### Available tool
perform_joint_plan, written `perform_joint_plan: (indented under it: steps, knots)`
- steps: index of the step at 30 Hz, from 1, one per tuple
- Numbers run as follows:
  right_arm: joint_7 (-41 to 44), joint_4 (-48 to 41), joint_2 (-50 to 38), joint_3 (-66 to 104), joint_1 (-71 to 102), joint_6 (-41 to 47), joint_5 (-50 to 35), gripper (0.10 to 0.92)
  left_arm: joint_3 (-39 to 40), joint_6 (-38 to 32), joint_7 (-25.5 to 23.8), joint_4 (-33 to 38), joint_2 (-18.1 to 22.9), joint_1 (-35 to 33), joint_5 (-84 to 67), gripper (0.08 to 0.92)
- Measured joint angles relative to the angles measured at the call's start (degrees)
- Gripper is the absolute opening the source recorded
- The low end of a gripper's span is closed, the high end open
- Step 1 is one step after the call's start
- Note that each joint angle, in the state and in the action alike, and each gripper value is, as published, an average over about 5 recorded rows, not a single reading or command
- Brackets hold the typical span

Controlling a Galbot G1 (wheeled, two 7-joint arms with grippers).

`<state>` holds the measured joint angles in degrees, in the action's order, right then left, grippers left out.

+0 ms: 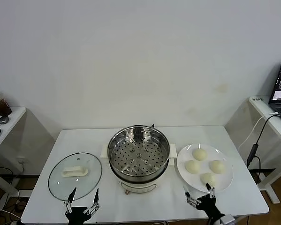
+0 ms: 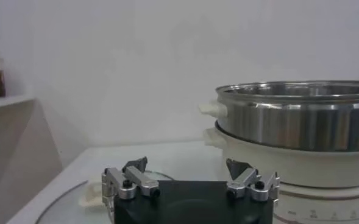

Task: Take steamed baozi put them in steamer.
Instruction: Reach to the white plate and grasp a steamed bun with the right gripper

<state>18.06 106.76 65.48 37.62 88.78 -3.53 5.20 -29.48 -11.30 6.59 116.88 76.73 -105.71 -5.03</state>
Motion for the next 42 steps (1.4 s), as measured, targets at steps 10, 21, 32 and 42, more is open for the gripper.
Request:
perform_joint_plan:
  steps: [10, 21, 32, 42]
  knots:
    - [10.0, -7.9, -12.8, -2.9, -14.1, -1.2, 13.5, 0.823, -1.3, -1.3, 0.0, -0.9, 0.8, 0.6, 2.2, 0.823]
    - [28.0, -22.1, -22.1, -18.8, -39.9, -1.9, 20.3, 0.823, -3.5, -2.5, 0.1, -1.2, 1.4, 0.5, 3.2, 0.823]
    - [41.8, -39.1, -20.6, -41.7, -64.6, -0.9, 20.3, 0.823, -5.2, -2.7, 0.2, -2.1, 1.8, 1.6, 3.5, 0.823]
    - [45.6, -48.6, -17.4, -54.8, -74.9, 0.6, 19.0, 0.823, -6.0, -3.0, 0.2, -2.1, 1.9, 1.7, 3.7, 0.823]
